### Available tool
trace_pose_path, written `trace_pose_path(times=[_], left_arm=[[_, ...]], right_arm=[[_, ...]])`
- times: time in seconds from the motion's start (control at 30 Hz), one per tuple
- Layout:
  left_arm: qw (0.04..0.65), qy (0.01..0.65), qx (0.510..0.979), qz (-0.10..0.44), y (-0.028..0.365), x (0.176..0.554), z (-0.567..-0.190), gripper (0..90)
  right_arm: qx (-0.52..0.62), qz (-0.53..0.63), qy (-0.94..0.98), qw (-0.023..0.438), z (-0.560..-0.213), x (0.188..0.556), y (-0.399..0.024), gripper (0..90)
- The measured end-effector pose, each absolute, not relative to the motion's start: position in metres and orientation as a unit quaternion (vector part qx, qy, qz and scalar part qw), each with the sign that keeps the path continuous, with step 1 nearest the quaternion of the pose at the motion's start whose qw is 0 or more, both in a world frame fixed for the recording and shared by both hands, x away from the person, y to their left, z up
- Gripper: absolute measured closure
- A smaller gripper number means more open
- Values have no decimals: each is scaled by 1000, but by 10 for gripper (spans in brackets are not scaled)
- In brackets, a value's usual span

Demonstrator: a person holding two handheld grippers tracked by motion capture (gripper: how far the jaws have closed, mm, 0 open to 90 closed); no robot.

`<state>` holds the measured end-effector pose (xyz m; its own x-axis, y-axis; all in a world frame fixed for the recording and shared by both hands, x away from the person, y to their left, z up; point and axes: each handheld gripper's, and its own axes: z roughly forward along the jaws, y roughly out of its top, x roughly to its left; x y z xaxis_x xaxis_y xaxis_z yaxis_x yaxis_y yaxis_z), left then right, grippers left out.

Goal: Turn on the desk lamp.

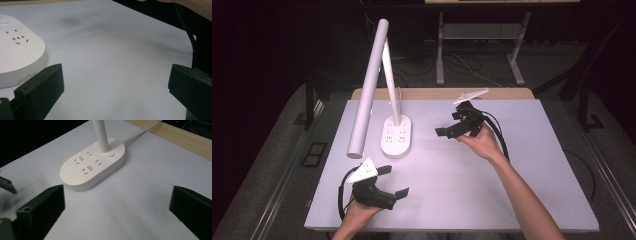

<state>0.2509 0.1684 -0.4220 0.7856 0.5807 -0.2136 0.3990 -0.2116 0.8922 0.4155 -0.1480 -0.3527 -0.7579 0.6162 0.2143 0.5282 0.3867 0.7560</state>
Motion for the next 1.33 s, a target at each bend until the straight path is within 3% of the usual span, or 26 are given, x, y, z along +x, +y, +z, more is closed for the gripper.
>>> trace_pose_path(times=[0.7,1.33], left_arm=[[540,315,776,84,165,251,-423,0],[539,313,778,84,164,250,-423,0]], right_arm=[[352,440,823,70,-364,335,-216,4],[398,453,794,78,-398,274,-266,4]])
